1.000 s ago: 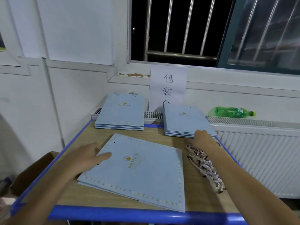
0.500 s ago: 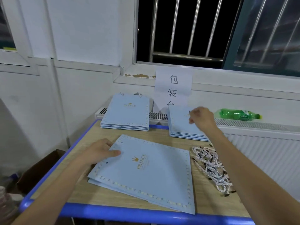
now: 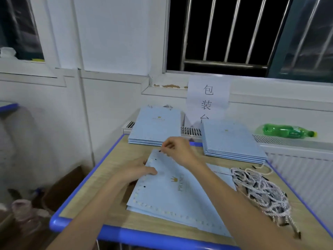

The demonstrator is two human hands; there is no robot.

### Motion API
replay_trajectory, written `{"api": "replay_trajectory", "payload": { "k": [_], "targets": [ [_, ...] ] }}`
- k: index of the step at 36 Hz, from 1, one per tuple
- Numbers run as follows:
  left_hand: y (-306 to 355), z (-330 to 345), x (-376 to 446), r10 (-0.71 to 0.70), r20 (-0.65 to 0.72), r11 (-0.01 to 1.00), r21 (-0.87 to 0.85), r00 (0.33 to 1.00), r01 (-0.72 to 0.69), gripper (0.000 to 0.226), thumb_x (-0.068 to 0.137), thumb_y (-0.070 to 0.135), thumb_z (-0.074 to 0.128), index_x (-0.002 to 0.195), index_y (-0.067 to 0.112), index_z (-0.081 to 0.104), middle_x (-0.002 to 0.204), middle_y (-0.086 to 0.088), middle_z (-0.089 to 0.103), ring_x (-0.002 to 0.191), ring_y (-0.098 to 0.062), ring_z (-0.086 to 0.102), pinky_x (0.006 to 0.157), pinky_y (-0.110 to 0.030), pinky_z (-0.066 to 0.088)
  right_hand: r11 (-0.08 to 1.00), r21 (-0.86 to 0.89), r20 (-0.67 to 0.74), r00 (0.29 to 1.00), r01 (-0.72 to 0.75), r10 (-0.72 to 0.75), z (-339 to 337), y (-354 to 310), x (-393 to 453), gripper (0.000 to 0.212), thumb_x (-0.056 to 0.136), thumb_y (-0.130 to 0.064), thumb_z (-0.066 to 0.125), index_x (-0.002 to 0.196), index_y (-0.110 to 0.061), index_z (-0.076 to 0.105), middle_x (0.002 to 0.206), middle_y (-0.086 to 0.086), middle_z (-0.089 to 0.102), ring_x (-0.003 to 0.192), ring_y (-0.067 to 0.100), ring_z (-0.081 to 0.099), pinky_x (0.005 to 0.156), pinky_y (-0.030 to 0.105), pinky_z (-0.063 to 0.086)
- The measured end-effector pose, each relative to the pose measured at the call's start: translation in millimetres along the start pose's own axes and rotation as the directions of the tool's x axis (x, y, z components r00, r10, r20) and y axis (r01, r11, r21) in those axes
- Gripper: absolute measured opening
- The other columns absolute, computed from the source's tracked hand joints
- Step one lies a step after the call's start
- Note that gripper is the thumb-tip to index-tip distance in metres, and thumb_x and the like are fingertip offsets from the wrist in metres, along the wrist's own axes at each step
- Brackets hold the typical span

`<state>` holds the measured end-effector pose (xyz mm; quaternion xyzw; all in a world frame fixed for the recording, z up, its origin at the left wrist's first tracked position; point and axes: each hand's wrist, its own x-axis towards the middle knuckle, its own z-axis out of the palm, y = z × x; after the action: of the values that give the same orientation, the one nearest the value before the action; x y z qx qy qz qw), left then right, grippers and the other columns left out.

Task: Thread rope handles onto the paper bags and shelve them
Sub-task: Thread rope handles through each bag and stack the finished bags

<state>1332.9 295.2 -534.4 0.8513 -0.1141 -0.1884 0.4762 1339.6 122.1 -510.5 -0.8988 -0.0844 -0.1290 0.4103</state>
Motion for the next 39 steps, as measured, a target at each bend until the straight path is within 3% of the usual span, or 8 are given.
{"api": "replay_trajectory", "payload": {
  "k": [4,10,15,21,24,30,34,39],
  "targets": [
    [-2,-2,3,-0.010,-0.004,1.000,0.001,1.000,0.010,0.065,0.050,0.042,0.071,0.108,0.016,0.062,0.107,-0.010,0.068,0.096,-0.026,0.067,0.089,-0.043,0.050,0.999,0.020,0.037,0.998,-0.044,0.043,23,15,-2,0.013,0.089,-0.005,0.060,0.078,-0.012,0.065,0.084,0.013,0.070,0.071,0.016,0.058,0.069,0.028,0.050],
    [-1,0,4,0.000,-0.026,1.000,-0.018,1.000,0.000,0.058,0.055,0.037,0.070,0.111,0.027,0.058,0.111,0.000,0.065,0.100,-0.019,0.064,0.089,-0.039,0.050,0.997,0.071,-0.004,1.000,-0.007,0.007,33,23,-7,0.012,0.087,-0.005,0.061,0.079,-0.005,0.069,0.072,-0.002,0.063,0.064,0.001,0.054,0.063,0.009,0.042],
    [-5,4,6,0.079,-0.083,0.992,-0.091,0.993,-0.087,0.006,0.087,0.017,0.057,0.084,0.011,0.057,0.087,-0.002,0.062,0.075,-0.016,0.059,0.069,-0.031,0.043,0.993,0.116,-0.068,0.998,-0.003,0.011,40,27,-8,0.008,0.085,-0.009,0.066,0.080,-0.008,0.072,0.082,0.002,0.070,0.071,0.006,0.058,0.067,0.010,0.043],
    [-11,9,12,0.113,-0.263,0.985,-0.096,0.958,-0.142,0.038,0.100,0.018,0.029,0.082,0.027,0.061,0.092,0.009,0.065,0.081,-0.005,0.060,0.070,-0.022,0.045,0.958,0.285,-0.127,0.989,-0.041,0.080,44,29,-10,0.008,0.083,-0.007,0.069,0.077,-0.012,0.070,0.073,-0.010,0.065,0.066,0.001,0.058,0.067,0.009,0.047],
    [-17,5,16,0.279,-0.317,0.954,-0.019,0.907,-0.300,0.047,0.096,0.000,0.033,0.084,0.030,0.067,0.089,0.013,0.069,0.077,0.005,0.062,0.068,-0.011,0.046,0.935,0.353,-0.125,0.988,-0.036,0.085,42,27,-11,0.013,0.083,-0.005,0.069,0.074,-0.014,0.070,0.071,-0.007,0.066,0.063,0.002,0.059,0.067,0.017,0.051],
    [-24,2,25,0.421,-0.306,0.904,0.069,0.854,-0.422,0.033,0.087,-0.005,0.054,0.096,0.023,0.070,0.095,-0.018,0.058,0.074,-0.017,0.051,0.069,-0.017,0.044,0.890,0.454,-0.122,0.987,-0.034,0.100,40,27,-11,0.021,0.083,-0.003,0.069,0.068,-0.018,0.068,0.067,-0.005,0.066,0.056,0.003,0.058,0.066,0.023,0.052],
    [-20,7,27,0.363,-0.337,0.909,-0.079,0.869,-0.410,0.024,0.086,-0.009,0.051,0.096,0.005,0.069,0.091,-0.010,0.050,0.069,-0.014,0.043,0.056,-0.008,0.039,0.888,0.459,-0.117,0.988,-0.034,0.099,39,28,-11,0.018,0.084,-0.003,0.067,0.072,-0.016,0.068,0.069,-0.005,0.066,0.056,0.000,0.057,0.067,0.024,0.052],
    [-22,8,34,0.487,-0.312,0.873,0.141,0.816,-0.467,0.025,0.081,0.010,0.055,0.092,0.022,0.073,0.074,0.010,0.057,0.067,-0.006,0.043,0.059,-0.012,0.032,0.898,0.439,-0.108,0.990,-0.035,0.092,38,29,-10,0.021,0.086,-0.005,0.066,0.070,-0.018,0.068,0.068,-0.005,0.066,0.055,-0.001,0.057,0.067,0.022,0.051]
  ]
}}
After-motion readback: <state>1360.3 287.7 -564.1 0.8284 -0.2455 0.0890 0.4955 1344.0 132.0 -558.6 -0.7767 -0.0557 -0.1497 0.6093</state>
